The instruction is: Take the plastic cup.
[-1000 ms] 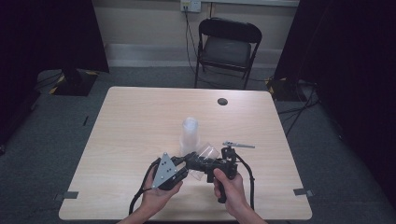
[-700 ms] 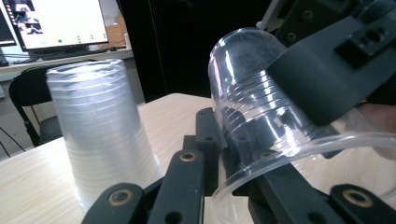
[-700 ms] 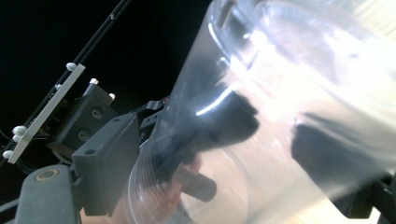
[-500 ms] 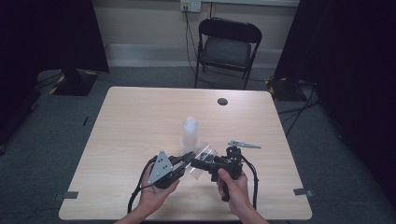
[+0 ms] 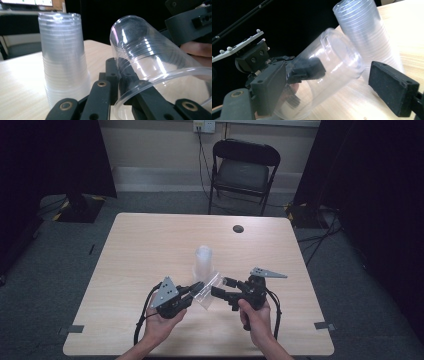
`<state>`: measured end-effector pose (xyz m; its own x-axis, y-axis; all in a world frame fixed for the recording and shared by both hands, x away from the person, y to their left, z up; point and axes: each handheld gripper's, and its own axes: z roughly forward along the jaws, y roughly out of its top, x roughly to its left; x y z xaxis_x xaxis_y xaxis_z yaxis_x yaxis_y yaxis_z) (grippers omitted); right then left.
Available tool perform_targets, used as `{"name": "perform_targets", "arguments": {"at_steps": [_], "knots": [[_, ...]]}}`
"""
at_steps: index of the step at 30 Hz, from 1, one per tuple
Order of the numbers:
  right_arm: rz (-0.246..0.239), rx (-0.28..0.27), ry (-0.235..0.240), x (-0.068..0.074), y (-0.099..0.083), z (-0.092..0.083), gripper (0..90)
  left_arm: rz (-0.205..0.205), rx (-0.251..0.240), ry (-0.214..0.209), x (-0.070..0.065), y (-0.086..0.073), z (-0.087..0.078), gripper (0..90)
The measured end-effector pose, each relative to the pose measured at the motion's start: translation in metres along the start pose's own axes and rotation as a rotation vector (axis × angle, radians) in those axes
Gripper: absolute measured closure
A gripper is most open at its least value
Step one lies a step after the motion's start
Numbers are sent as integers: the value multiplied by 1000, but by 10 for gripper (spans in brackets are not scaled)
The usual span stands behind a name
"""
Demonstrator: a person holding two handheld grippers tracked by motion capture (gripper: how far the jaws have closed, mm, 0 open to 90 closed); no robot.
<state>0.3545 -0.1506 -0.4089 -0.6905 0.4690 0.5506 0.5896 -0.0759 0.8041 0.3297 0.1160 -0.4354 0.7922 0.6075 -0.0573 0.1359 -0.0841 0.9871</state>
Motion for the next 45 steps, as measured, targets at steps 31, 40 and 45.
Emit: {"name": "perform_targets", "arguments": {"at_steps": [31,40,45], "knots": [[-290,120,-184,-1,-12,-18,182,-114,333,-54,10,11,-9,898],[-385,192,-175,3,-22,-12,182,-137,433,-91,13,8,-11,900],[-455,226,-181,9,-27,-7,182,-136,456,-109,12,6,-11,900]]}}
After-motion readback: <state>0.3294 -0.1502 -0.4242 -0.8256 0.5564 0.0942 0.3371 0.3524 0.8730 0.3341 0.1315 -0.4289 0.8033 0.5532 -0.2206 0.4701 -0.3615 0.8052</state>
